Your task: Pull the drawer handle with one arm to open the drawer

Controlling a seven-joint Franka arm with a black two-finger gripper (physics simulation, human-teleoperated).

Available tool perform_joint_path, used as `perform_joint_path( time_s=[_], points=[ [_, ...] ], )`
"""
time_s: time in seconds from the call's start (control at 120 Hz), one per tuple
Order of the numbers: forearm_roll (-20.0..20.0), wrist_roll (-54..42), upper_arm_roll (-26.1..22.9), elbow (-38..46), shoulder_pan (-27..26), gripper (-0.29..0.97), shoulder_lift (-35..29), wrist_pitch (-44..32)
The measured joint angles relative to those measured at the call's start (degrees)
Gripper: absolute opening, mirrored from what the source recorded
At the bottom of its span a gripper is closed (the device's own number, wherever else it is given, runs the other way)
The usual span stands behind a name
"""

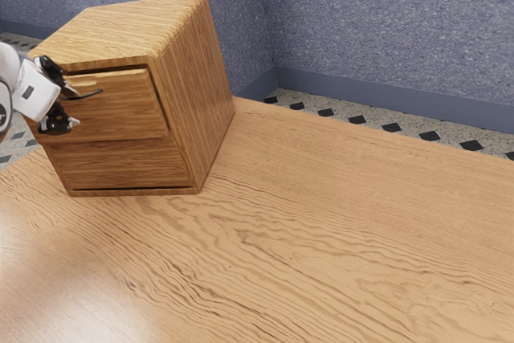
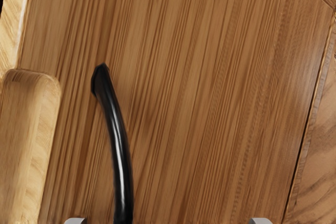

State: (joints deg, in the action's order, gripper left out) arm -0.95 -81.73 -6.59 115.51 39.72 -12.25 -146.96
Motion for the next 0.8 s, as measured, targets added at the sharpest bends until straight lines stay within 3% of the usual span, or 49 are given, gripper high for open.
perform_joint_path(
  time_s=[0.525, 0.8],
  points=[
    [0.2, 0.4, 0.0, 3.1, -0.1, 0.49, -2.5, 0.0],
    [-0.1, 0.5, 0.0, 4.8, 0.8, 0.43, -4.8, 0.2]
  ],
)
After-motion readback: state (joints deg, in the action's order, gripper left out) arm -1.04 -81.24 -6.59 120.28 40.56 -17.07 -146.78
